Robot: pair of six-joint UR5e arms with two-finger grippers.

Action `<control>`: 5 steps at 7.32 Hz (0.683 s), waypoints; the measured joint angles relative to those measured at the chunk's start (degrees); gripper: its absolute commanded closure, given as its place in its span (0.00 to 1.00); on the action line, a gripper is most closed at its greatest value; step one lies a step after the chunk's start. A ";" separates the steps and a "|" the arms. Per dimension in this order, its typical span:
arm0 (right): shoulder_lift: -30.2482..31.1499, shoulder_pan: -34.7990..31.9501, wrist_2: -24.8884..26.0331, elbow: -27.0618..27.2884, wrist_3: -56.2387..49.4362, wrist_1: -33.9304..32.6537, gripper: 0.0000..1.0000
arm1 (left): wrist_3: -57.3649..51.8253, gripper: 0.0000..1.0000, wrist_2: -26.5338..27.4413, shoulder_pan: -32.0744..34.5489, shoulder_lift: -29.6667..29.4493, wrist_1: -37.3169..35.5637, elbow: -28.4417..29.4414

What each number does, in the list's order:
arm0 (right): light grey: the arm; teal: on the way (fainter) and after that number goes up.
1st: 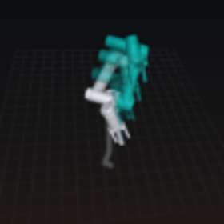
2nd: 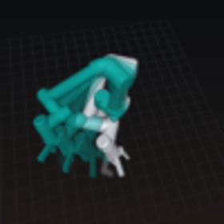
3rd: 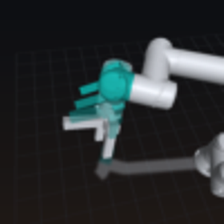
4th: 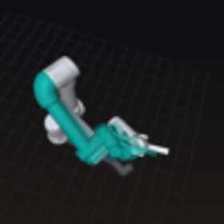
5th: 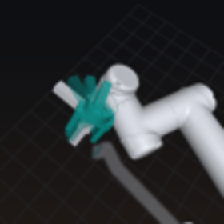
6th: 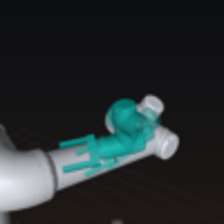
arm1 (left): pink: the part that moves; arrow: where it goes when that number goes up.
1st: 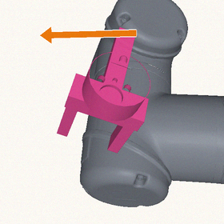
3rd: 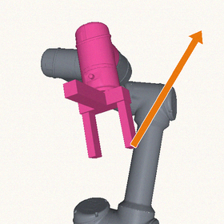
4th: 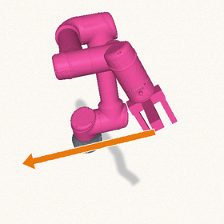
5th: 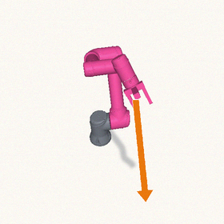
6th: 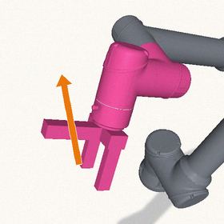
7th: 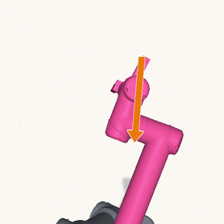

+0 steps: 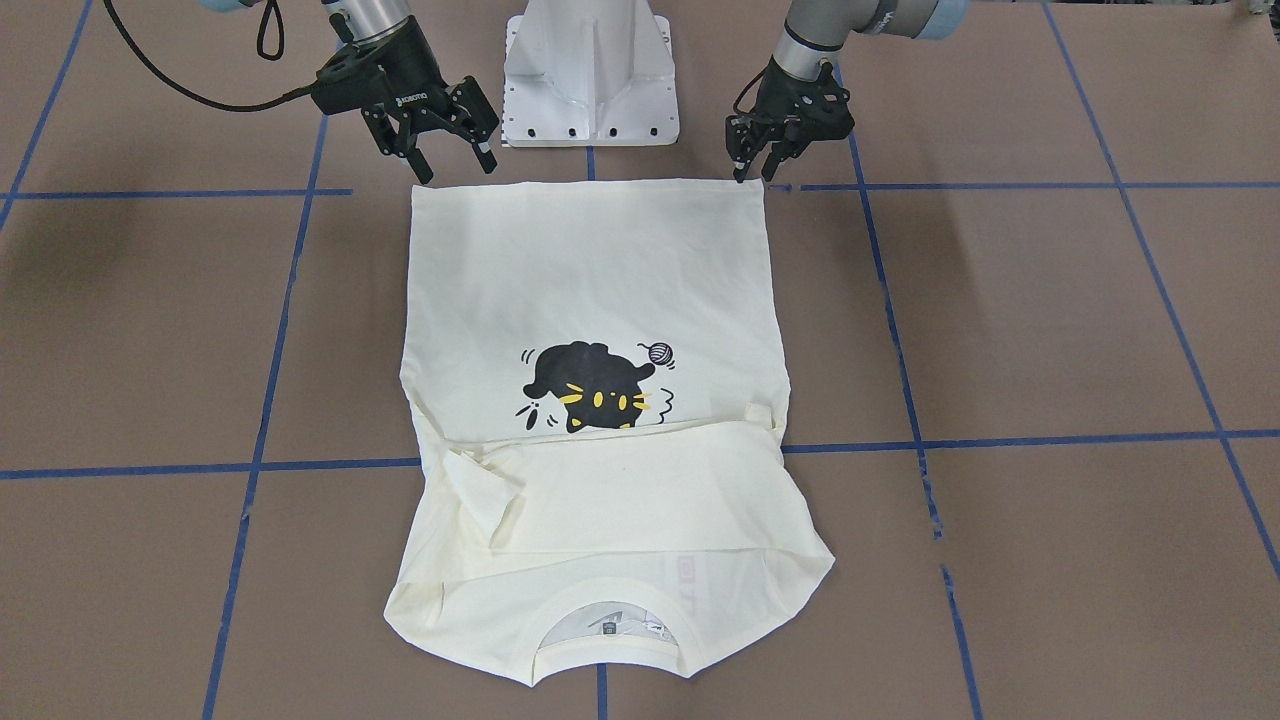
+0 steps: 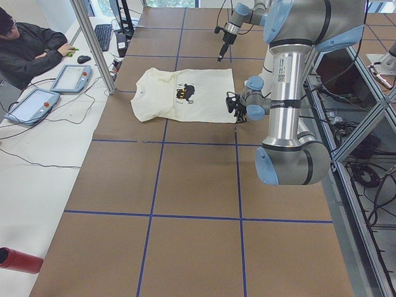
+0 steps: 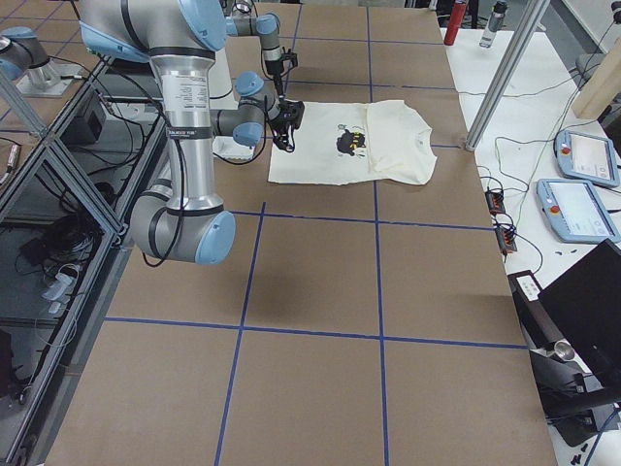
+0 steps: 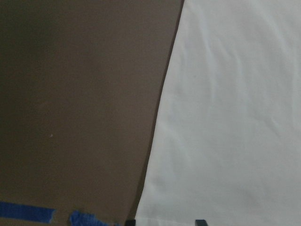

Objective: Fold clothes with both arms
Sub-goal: 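Align both grippers at the hem corners and grasp the hem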

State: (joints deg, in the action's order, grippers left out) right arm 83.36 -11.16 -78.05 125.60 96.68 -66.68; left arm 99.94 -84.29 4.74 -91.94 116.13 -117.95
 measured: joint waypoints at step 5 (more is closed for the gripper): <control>-0.03 0.06 0.39 -0.04 0.00 0.06 0.01 | 0.03 0.58 0.04 -0.12 -0.27 -0.38 0.20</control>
State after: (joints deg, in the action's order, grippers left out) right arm 83.32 -11.11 -77.66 125.55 96.68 -66.62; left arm 99.98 -84.25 4.62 -92.21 115.75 -117.75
